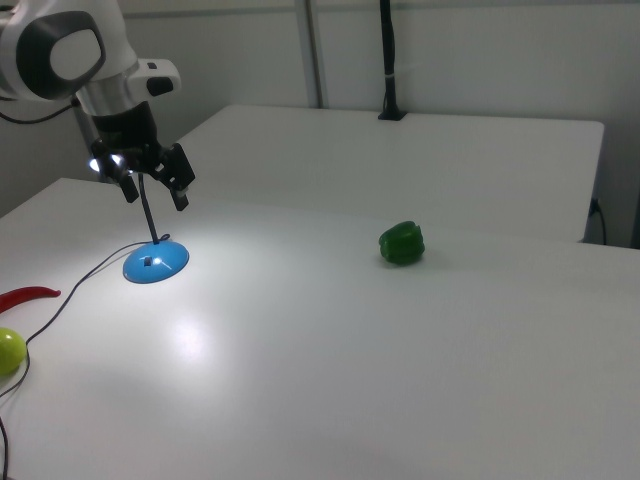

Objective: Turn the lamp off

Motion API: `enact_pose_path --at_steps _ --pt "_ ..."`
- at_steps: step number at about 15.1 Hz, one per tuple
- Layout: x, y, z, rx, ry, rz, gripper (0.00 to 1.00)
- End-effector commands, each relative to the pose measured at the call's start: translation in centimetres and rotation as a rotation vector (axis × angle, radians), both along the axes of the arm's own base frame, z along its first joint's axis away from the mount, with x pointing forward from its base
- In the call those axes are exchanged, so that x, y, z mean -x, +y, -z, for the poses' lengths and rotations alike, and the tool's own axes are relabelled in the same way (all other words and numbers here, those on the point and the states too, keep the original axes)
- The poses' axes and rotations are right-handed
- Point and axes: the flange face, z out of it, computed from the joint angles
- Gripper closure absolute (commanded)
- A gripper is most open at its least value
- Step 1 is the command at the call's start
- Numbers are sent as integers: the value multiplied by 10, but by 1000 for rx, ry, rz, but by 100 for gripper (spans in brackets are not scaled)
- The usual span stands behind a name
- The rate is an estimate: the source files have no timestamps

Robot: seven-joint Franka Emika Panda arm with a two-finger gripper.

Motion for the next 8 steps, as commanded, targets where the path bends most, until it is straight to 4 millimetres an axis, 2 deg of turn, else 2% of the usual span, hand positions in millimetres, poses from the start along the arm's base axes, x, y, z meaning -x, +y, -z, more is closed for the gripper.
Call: enact_pose_path --at_steps 1,8 --pt "-1 3 1 -11 -6 -12 0" --pt "0 3 3 -11 0 -16 0"
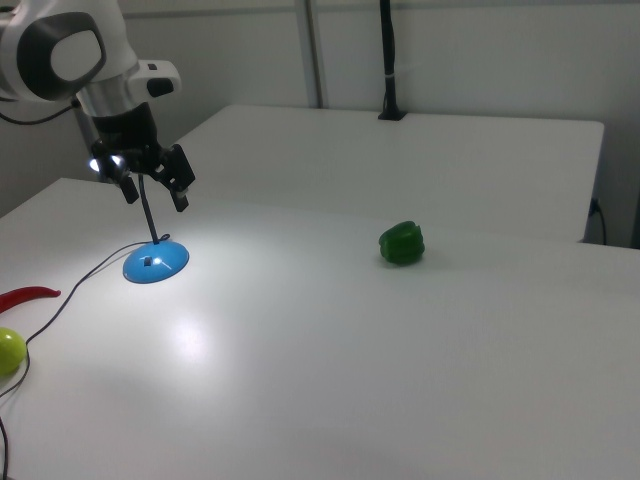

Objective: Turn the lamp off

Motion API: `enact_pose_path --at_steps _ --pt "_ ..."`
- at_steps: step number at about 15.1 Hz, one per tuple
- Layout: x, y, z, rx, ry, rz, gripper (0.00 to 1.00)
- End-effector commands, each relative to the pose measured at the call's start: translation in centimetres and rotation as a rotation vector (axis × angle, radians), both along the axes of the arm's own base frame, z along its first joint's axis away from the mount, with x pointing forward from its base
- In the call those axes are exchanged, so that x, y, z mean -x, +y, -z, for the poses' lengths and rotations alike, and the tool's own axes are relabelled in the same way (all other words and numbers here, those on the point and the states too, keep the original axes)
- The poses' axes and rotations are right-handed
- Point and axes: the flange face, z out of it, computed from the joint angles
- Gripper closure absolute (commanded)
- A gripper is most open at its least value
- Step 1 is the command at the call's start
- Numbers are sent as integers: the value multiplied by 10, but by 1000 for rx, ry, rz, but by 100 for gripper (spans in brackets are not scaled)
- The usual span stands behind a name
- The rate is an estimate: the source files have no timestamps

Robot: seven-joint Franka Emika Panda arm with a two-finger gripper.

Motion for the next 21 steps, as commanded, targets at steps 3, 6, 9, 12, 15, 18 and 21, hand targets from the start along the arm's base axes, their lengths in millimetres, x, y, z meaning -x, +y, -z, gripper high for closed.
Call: enact_pose_path --at_steps 3,6,9,12,15,18,21 --pt "-2 1 1 -13 -11 -17 0" --pt "-2 1 3 -12 -8 -26 17" --pt "-3 1 3 -11 -8 -40 41" --pt "-4 5 7 -12 -3 -51 82" --pt "-6 6 11 -10 4 -53 100" --pt "-5 7 14 -22 12 -38 100" --pt "-6 11 20 -66 22 -42 100"
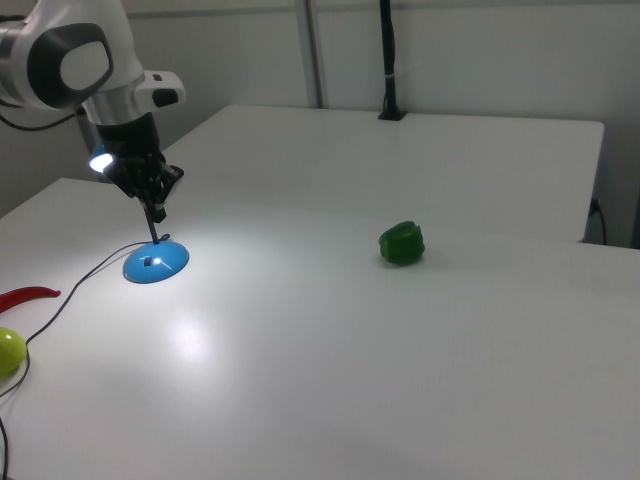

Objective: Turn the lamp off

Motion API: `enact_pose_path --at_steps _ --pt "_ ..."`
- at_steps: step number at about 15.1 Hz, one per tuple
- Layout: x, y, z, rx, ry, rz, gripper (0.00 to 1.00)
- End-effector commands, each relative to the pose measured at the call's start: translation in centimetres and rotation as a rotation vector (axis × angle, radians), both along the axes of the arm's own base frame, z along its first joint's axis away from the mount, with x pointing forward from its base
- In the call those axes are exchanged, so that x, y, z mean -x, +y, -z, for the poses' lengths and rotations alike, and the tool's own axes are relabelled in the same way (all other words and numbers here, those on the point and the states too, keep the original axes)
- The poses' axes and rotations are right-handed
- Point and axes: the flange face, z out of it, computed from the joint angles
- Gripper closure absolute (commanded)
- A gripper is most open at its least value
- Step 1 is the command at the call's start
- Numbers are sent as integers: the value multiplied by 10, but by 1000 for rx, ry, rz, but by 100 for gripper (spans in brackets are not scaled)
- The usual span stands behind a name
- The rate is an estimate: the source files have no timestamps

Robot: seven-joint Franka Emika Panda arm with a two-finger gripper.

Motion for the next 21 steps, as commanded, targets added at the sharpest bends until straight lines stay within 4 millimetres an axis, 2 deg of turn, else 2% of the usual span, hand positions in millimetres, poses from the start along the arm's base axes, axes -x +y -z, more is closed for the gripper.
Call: enact_pose_path --at_steps 1,3,8,12,21 --pt "-3 15 10 -45 -28 -30 100" --pt "-9 30 26 -45 -37 -51 100" --pt "-21 67 53 -46 -52 -103 100" --pt "-40 101 93 -59 -97 -135 100" --pt "-66 132 134 -97 -232 -155 100"
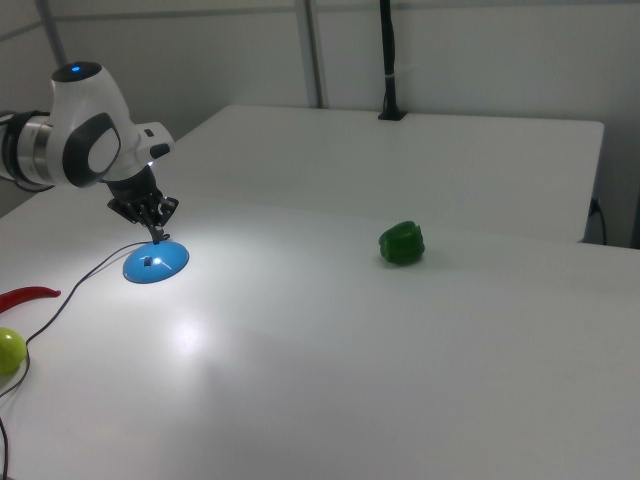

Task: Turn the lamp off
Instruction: 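Move the closed gripper toward the blue lamp's round base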

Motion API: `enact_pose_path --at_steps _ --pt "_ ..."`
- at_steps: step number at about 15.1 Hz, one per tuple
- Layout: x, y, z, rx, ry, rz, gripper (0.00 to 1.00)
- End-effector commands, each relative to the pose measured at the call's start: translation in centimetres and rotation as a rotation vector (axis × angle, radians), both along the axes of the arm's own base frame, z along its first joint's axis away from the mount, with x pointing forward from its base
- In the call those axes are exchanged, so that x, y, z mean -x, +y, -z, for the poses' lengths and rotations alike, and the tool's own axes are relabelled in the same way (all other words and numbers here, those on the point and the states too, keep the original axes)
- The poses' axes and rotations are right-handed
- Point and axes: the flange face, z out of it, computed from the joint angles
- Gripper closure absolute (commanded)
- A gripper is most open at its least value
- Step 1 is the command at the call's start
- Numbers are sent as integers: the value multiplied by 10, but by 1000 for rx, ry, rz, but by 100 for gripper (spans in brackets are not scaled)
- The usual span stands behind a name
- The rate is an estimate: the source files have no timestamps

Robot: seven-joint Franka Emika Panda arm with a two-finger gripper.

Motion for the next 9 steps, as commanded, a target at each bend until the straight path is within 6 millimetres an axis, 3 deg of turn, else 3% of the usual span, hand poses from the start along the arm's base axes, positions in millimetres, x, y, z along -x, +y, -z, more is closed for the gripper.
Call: enact_pose_path --at_steps 1,9 --pt "-4 22 13 -34 -50 -22 100" --pt "-5 68 56 -73 -131 -76 100"
